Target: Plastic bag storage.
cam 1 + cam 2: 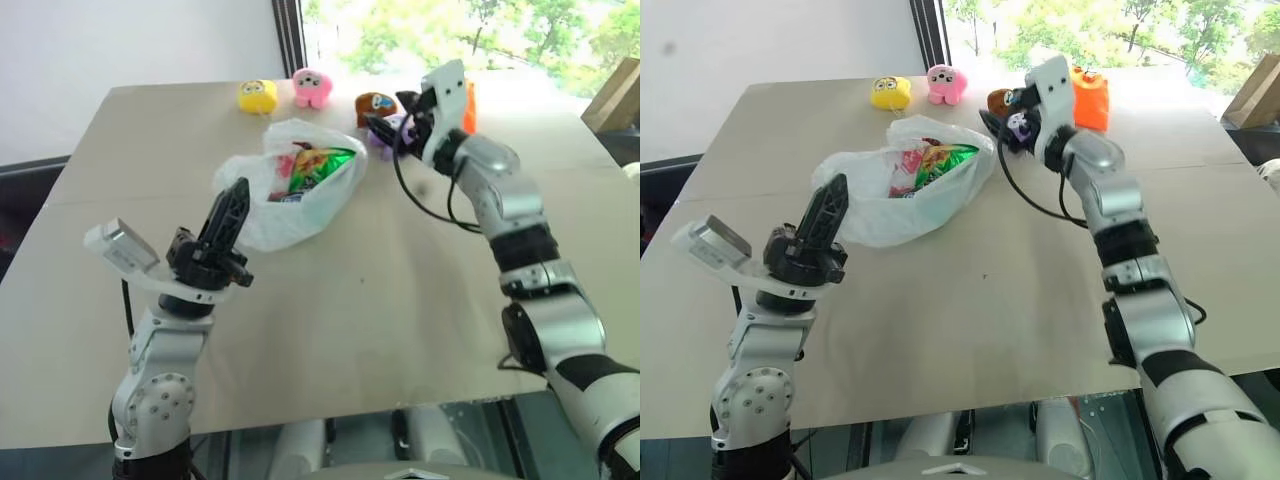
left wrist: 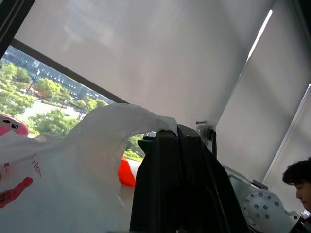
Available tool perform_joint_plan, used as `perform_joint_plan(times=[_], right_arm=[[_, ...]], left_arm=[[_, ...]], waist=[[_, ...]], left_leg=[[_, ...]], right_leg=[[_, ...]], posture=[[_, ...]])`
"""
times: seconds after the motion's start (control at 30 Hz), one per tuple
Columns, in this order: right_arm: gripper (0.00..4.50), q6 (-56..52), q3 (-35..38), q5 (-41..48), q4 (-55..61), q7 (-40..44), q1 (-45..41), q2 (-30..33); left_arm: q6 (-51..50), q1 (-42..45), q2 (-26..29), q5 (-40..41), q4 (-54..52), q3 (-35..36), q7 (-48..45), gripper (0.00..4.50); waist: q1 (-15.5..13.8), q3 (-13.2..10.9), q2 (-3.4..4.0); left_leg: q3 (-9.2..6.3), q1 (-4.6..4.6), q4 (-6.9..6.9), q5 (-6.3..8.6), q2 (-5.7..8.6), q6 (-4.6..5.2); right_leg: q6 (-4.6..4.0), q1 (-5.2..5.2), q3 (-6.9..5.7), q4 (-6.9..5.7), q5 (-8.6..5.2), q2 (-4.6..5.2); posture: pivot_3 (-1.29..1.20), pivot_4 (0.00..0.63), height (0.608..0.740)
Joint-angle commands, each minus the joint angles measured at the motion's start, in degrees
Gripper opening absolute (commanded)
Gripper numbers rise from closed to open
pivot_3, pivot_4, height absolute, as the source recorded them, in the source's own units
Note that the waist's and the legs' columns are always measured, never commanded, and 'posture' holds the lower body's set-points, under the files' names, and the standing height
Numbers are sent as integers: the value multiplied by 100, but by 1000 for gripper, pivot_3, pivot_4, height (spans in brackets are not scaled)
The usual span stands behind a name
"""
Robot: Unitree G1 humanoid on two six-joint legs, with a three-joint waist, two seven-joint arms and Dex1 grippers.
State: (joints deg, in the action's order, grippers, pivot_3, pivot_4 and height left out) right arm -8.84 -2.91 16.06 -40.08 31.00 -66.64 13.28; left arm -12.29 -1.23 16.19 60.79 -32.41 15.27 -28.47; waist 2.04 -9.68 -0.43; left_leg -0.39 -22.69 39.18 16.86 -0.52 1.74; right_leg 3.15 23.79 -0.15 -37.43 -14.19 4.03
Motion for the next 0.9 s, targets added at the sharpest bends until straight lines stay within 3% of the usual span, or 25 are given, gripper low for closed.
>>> perform_joint_plan(times=[0.03, 0.13, 0.27, 0.37, 0.47, 0.63, 0.77, 0.9], right_arm=[[3827, 328, -5, -288, -961, 344, -528, -134], [3827, 395, -22, -434, -1529, 723, -829, -260], [3827, 613, -256, -757, -1727, 1213, -834, -468], [3827, 984, -358, -910, -1678, 1532, -806, -636], [3827, 1264, -505, -1103, -1585, 1763, -798, -778], [3827, 1834, -1049, -1670, -1335, 1978, -615, -953], [3827, 1258, -868, -1180, -282, 2518, -428, -1048], [3827, 1042, -1321, -1471, 516, 2791, 16, -943]], left_arm=[[19, -174, -79, 49, -287, -34, 27, 0], [-255, -781, -7, 213, -642, -290, -131, 0], [-453, -2422, 232, 54, -810, -317, -616, 0], [-263, -3730, 370, -365, -406, -89, -1244, 0], [62, -4423, 264, -623, 105, 178, -1661, 0], [456, -4589, -61, -716, 576, 601, -1805, 0], [554, -4256, -245, -567, 391, 786, -1524, 0], [536, -4083, -419, -427, 176, 760, -1398, 0]], waist=[[-1, 0, 0], [5, 0, 0], [51, -3, 5], [86, -5, 9], [31, -8, 14], [32, -8, 13], [18, -6, 11], [19, 0, 4]], left_leg=[[0, 0, 0, 0, 0, 0], [-1, -1, -6, 0, -1, -1], [3, -6, -22, 1, -10, -2], [15, -3, -51, 1, -13, -2], [15, -5, -71, -2, -10, -7], [18, -5, -69, -2, -9, -8], [15, -8, -68, -2, -12, -8], [10, -9, -66, -2, -19, -9]], right_leg=[[0, 0, 0, 0, 0, 0], [0, -1, -1, 7, 0, 1], [0, 1, 3, 28, 0, 6], [0, 15, 8, 38, 0, 4], [-3, 28, 4, 45, -2, -1], [-3, 27, 4, 47, -2, 2], [-2, 26, 4, 48, -2, 6], [-2, 25, 1, 46, -1, 11]], posture=[[0, 150, 740], [0, 150, 740], [0, 150, 740], [0, 150, 740], [0, 150, 740], [0, 150, 740], [0, 150, 740], [0, 150, 740]])
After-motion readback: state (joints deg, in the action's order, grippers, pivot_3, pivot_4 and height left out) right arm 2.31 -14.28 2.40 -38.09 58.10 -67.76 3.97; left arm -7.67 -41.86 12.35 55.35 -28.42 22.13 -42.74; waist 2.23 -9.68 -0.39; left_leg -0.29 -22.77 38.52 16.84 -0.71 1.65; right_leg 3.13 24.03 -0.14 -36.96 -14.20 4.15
